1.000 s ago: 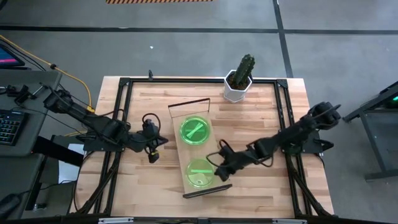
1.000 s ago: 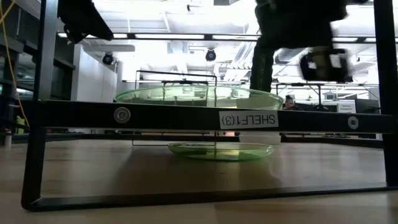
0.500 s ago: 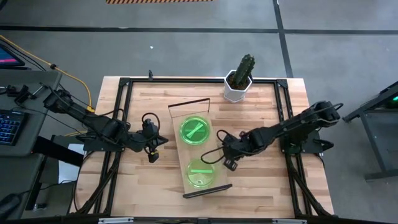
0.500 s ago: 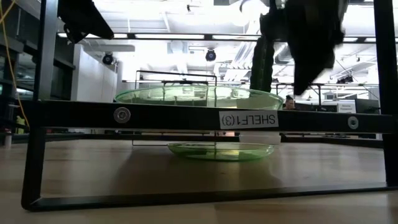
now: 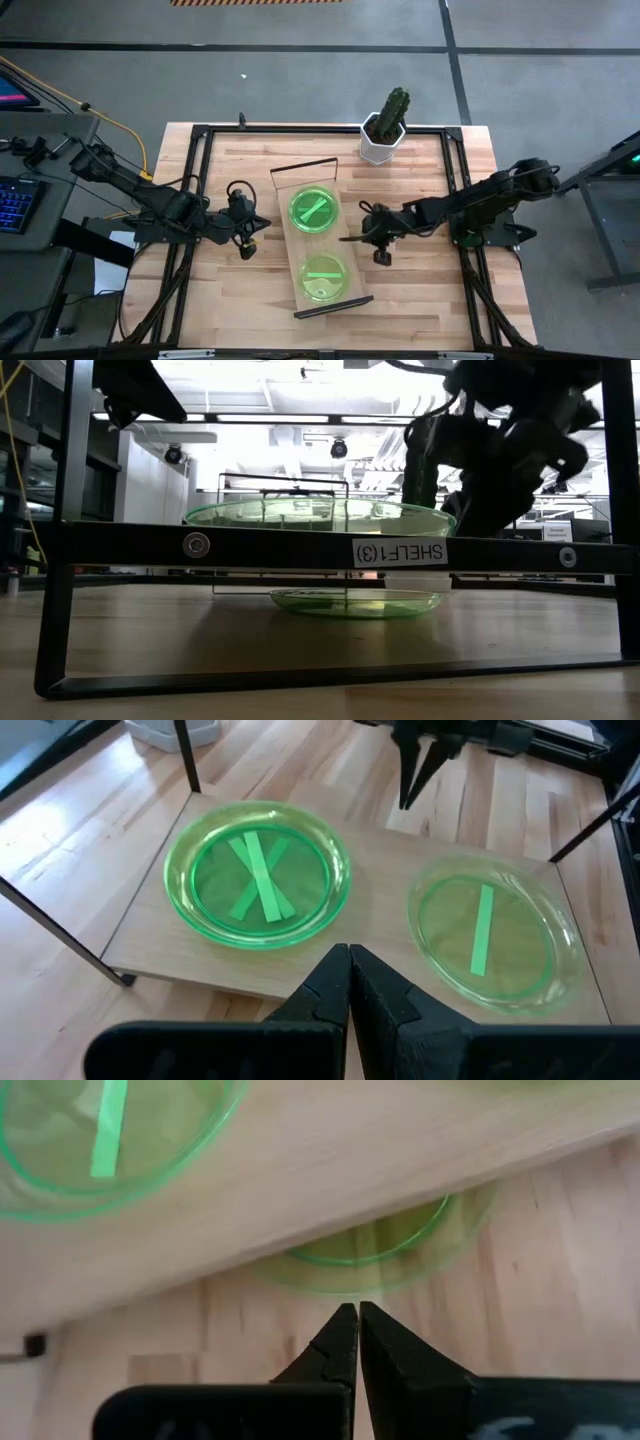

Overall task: Place and stack plates onto a shelf
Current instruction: Stack the green plate on top of the bottom green plate on the shelf

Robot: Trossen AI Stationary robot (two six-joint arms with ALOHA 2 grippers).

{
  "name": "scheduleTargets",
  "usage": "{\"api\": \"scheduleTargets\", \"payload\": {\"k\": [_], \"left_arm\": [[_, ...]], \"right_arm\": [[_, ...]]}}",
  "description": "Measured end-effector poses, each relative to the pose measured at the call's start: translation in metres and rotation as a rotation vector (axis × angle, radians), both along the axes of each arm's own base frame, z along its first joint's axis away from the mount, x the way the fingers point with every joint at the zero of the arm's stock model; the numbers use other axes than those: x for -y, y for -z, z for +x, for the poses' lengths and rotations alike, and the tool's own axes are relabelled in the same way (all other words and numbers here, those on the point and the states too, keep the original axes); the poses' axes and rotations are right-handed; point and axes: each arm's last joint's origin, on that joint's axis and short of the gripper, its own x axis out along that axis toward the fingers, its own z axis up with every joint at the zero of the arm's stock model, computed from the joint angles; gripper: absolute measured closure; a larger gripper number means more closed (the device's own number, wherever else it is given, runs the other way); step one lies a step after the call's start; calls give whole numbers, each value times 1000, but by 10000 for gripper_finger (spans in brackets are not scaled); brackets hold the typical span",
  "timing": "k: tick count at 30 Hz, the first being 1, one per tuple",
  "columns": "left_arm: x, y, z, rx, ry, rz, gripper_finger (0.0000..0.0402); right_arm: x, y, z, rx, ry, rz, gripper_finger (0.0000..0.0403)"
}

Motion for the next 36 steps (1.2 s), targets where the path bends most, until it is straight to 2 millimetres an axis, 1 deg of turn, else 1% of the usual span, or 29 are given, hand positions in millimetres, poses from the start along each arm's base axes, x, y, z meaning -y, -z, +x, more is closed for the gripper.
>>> {"api": "scheduleTargets", "payload": {"k": [3, 7, 15, 25, 32, 36], "left_arm": [[0, 0, 0, 4, -6, 4, 401], [-1, 0, 0, 16, -34, -3, 401], [-1, -1, 0, 27, -58, 14, 401], [-2, -1, 0, 34, -75, 26, 401], [-2, -1, 0, 36, -78, 22, 401], [-2, -1, 0, 40, -87, 14, 401]], "right_arm": [[6, 5, 3, 8, -31, -20, 403], [10, 5, 10, 63, -54, -45, 403], [16, 16, 14, 39, -88, -71, 403], [15, 26, 23, 77, -96, -72, 403], [14, 39, 27, 52, -92, -63, 403], [14, 41, 28, 59, -87, -54, 403]]}}
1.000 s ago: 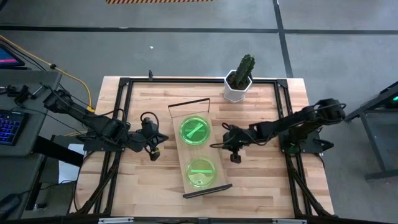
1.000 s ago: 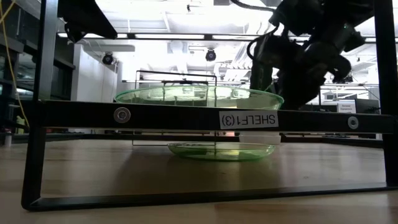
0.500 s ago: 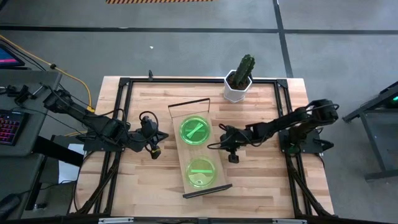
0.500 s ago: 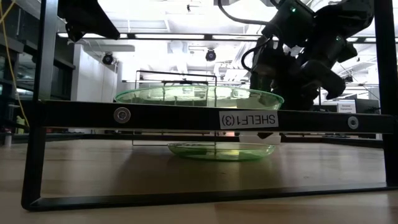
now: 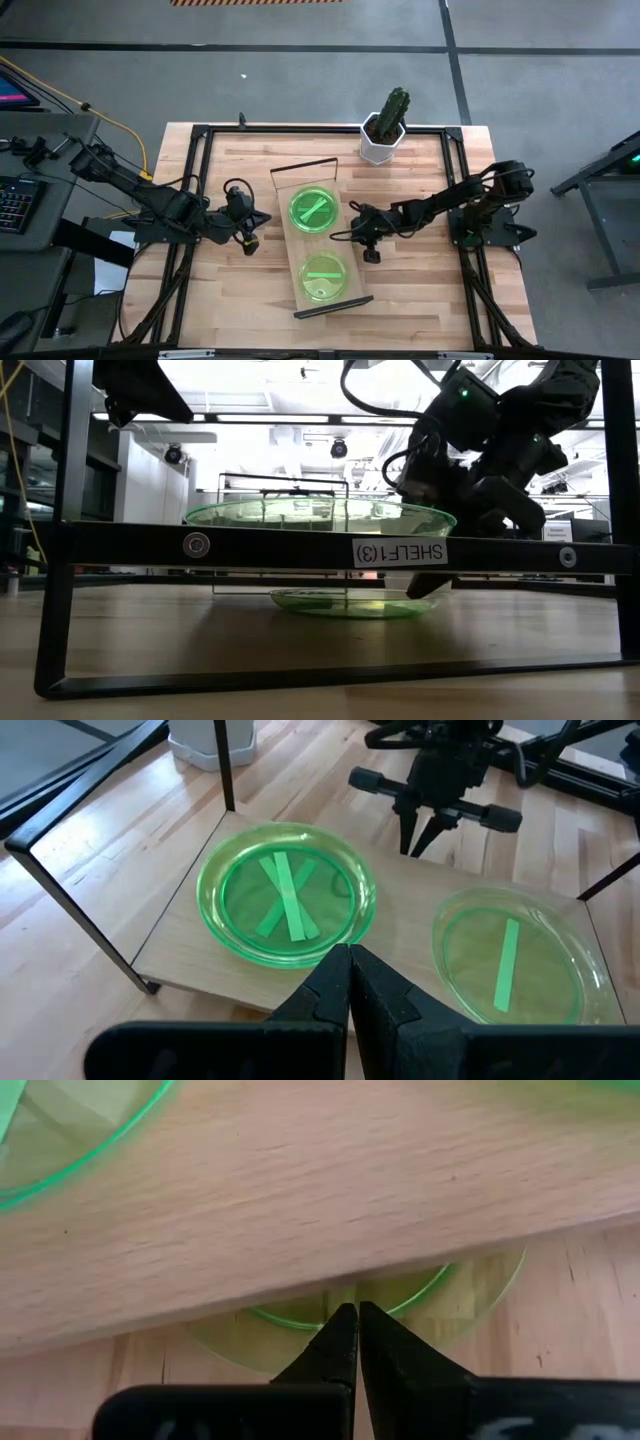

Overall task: Place and stack plates onto a shelf
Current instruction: Stack the green plate on top of the bottom green plate on the shelf

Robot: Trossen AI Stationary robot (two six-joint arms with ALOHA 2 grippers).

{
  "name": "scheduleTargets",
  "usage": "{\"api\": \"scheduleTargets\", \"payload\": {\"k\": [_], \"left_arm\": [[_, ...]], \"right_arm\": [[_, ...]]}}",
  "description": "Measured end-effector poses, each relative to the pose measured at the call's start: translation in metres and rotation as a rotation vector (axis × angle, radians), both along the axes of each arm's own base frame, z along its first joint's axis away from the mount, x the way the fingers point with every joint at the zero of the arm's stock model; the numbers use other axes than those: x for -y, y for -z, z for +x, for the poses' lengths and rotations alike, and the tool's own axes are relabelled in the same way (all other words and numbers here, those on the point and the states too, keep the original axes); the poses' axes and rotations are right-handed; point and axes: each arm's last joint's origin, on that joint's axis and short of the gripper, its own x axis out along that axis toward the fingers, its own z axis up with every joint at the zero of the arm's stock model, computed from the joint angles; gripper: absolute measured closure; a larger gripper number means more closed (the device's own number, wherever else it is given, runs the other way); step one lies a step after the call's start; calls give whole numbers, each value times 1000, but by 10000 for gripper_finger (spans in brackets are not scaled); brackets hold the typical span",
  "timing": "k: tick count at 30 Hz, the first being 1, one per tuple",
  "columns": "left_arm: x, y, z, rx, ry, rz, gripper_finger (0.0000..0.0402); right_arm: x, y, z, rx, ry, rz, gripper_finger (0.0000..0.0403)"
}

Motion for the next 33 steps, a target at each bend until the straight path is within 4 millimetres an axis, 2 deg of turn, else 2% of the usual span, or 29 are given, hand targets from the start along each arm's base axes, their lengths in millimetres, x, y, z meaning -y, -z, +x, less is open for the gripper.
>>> {"api": "scheduleTargets", "payload": {"k": [10, 16, 27, 33], "left_arm": [[-1, 0, 0, 5, -14, 12, 401], [-1, 0, 0, 6, -23, 20, 401], [-2, -1, 0, 17, -52, 59, 401], [-2, -1, 0, 19, -52, 58, 401]], "right_arm": [[1, 1, -11, -117, 2, -12, 403], [4, -19, -31, -202, -2, -34, 403], [10, -44, -82, -476, 48, -52, 403], [13, -63, -99, -449, 208, -44, 403]]}}
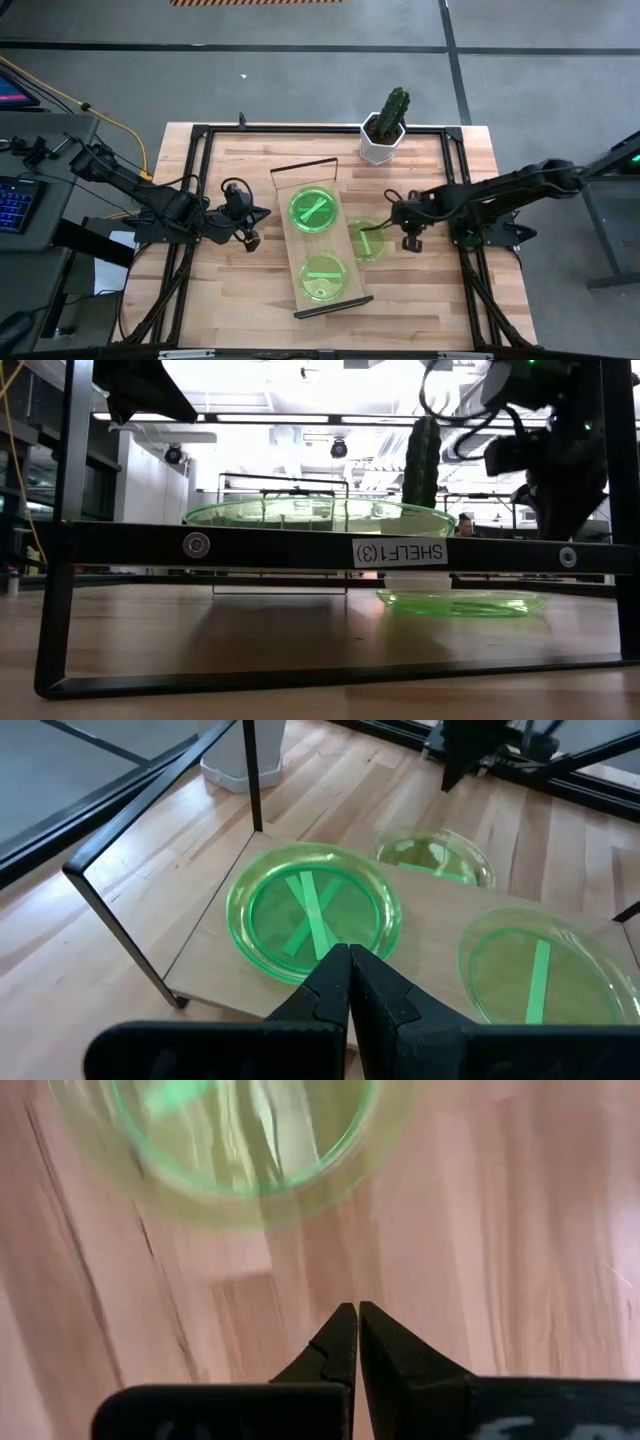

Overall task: Place and stack plates onto a shelf
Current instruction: Stack the green plate on top of the bottom green plate on the shelf

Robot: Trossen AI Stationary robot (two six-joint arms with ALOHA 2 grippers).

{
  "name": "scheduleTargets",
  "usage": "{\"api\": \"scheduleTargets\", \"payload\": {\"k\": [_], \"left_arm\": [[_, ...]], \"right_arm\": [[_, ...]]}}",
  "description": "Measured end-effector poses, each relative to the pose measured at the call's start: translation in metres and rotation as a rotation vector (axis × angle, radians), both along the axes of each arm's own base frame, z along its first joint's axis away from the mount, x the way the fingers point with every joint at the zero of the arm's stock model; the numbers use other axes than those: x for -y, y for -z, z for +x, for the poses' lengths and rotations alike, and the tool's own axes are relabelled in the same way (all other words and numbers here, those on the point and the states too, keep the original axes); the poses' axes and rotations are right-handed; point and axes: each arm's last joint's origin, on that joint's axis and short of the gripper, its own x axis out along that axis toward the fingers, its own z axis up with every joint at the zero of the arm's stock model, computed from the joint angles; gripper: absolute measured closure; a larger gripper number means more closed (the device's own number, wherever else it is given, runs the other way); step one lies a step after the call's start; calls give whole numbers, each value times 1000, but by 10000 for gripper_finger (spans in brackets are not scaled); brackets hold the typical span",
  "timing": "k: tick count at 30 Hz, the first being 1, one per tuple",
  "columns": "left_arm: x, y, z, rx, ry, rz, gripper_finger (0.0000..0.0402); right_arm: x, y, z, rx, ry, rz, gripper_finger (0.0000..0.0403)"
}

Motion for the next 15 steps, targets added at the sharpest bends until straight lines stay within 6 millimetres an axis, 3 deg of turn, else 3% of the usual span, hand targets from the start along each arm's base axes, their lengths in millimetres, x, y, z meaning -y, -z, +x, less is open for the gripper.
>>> {"api": "scheduleTargets", "payload": {"k": [6, 11, 15], "left_arm": [[0, 0, 0, 0, 3, -7, 401], [0, 0, 0, -2, 7, -10, 401], [0, 0, 0, -2, 8, -10, 401]], "right_arm": [[0, -11, -10, 87, 174, 99, 403], [-5, -1, -26, 202, 232, 231, 403], [-7, 12, -35, 411, 399, 332, 402]]}}
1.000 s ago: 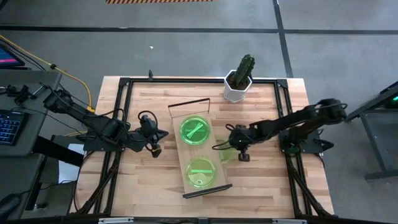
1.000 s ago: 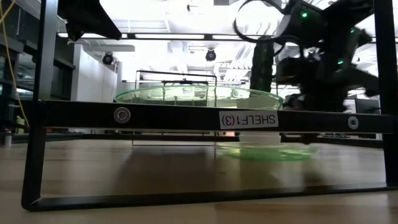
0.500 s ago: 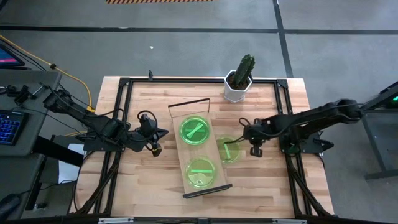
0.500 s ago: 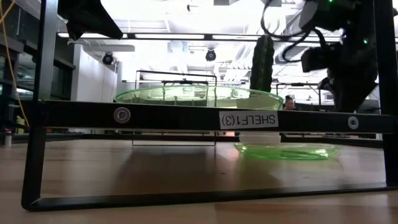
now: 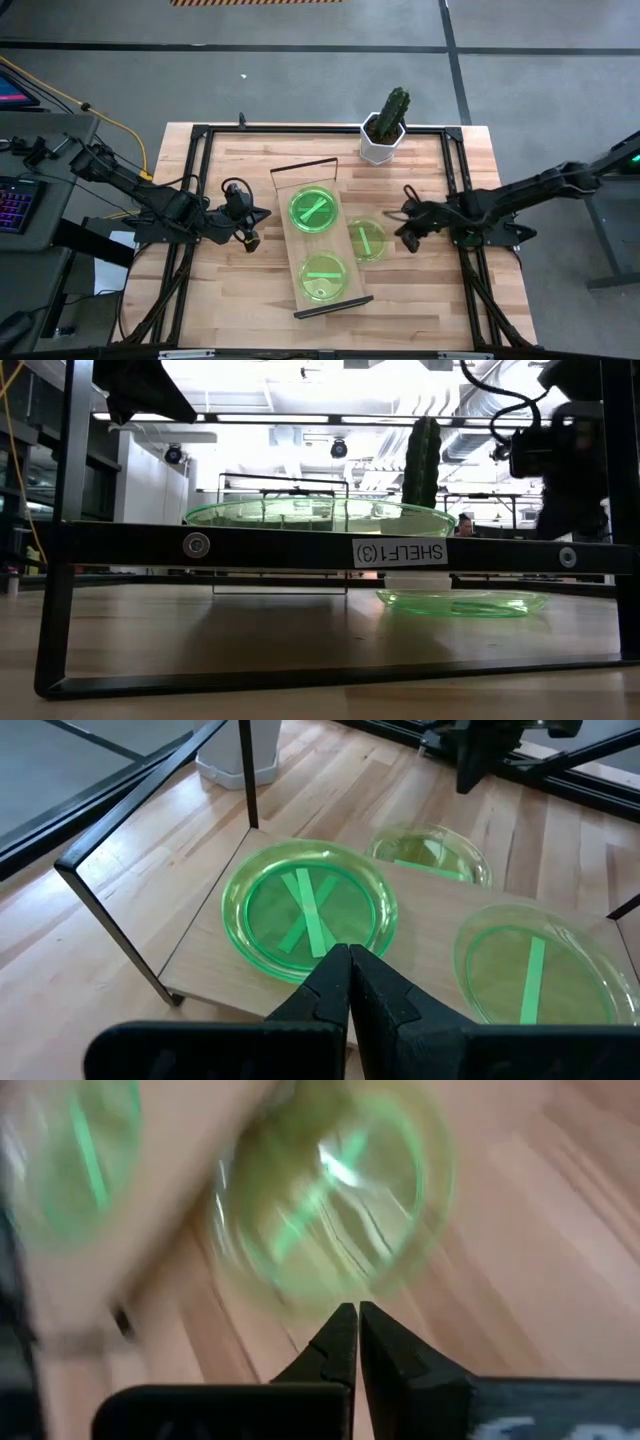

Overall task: Place and stack plates onto a shelf
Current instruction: Stack the green plate on top of the bottom green plate on the shelf

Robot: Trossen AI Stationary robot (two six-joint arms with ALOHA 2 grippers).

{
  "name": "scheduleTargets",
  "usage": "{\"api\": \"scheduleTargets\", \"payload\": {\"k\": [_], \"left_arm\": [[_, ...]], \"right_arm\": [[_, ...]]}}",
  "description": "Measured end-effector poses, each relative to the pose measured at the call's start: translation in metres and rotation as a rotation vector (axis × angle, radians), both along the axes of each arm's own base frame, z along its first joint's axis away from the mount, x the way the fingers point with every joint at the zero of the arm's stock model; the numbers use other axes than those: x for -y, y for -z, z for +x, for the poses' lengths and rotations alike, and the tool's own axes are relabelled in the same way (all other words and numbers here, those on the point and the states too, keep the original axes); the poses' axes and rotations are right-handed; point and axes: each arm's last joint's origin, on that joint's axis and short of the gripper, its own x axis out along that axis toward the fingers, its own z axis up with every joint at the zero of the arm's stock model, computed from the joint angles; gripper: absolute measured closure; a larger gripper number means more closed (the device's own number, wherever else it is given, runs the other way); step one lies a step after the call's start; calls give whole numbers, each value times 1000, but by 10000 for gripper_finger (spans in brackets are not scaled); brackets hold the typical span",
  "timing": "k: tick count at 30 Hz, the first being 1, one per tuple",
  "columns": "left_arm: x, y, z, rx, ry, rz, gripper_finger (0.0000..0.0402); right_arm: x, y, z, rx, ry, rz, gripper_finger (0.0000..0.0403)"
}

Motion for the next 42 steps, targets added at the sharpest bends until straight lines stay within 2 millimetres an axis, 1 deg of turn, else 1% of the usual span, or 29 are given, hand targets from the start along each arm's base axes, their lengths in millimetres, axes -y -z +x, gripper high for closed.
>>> {"api": "scheduleTargets", "payload": {"k": [3, 5, 7, 10, 15, 17, 19, 23, 29, 36, 40, 42], "left_arm": [[0, 0, 0, 0, -1, 1, 401], [0, 0, 0, 0, -1, 1, 401], [0, 0, 0, -2, 2, 6, 401], [0, 0, 0, -2, 2, 8, 401], [0, 0, 0, -1, 0, 10, 401], [0, 0, 0, -1, 0, 10, 401], [0, 0, 0, 1, -1, 9, 401], [0, -2, 1, 19, -2, 2, 401], [0, -2, 2, 31, -9, -6, 401], [0, -2, 2, 31, -9, -7, 401], [0, -2, 2, 31, -9, -7, 402], [0, -2, 2, 31, -9, -7, 401]], "right_arm": [[2, 12, -4, 124, 161, 56, 394], [4, 19, -6, 172, 253, 61, 379], [6, 25, -8, 177, 350, 50, 355], [10, 32, -9, 163, 473, 39, 306], [10, 42, -6, 106, 545, 52, 224], [10, 46, -3, 90, 571, 67, 201], [9, 50, 2, 93, 579, 76, 187], [7, 56, 13, 127, 584, 101, 179], [4, 68, 24, 115, 591, 107, 178], [-7, 68, 44, 112, 517, 70, 178], [-13, 72, 52, 96, 501, 34, 180], [-15, 74, 54, 89, 502, 16, 189]]}}
